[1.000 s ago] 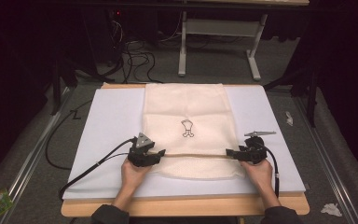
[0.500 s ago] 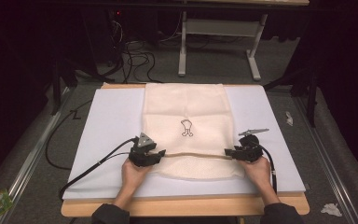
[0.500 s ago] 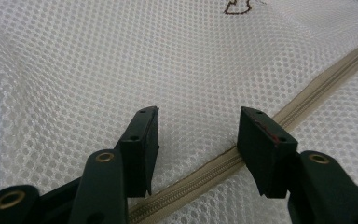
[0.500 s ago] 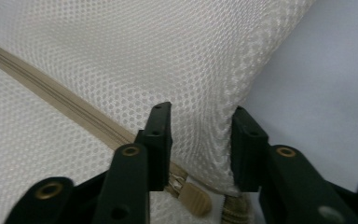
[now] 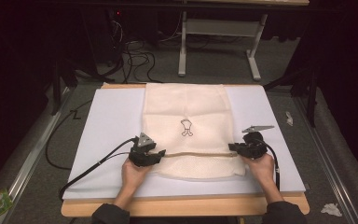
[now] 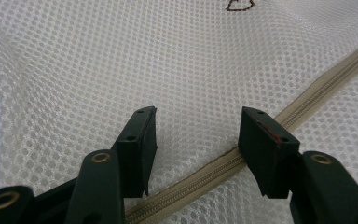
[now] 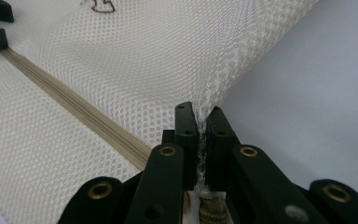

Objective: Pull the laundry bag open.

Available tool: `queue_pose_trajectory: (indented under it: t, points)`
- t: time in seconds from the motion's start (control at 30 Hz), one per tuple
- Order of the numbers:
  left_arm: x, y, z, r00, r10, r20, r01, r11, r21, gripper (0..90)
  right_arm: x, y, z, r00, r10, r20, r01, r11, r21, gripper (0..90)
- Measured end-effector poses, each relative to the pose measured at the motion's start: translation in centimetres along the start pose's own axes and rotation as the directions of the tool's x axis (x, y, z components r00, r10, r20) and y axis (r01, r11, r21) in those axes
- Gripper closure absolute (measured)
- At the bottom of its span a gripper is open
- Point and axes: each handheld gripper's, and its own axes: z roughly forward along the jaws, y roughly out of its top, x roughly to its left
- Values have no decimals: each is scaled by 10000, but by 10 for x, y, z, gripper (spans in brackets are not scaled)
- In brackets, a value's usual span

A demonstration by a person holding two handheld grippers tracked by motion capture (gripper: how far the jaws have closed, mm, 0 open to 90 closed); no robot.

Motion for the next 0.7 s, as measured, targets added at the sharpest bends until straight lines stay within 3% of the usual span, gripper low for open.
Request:
queue_pose_trajectory:
  t: [0.27,0.5,0.57,0.7]
  points:
    - [0,0,0,10000,-38,2,38,10000,0,470,9,12,-9,9997,-170,-174,165,9994,-297,873]
    - [2,7,-7,9994,-262,206,270,9989,-386,473,14,18,-16,9994,-320,-121,315,9988,-362,874]
    - [-1,9,-9,9991,-325,287,340,9979,-558,476,16,19,-16,9986,-518,61,519,9983,-275,875]
    - [-9,11,-4,9991,-149,393,165,9990,-405,487,19,20,-14,9981,-603,-102,600,9977,-320,875]
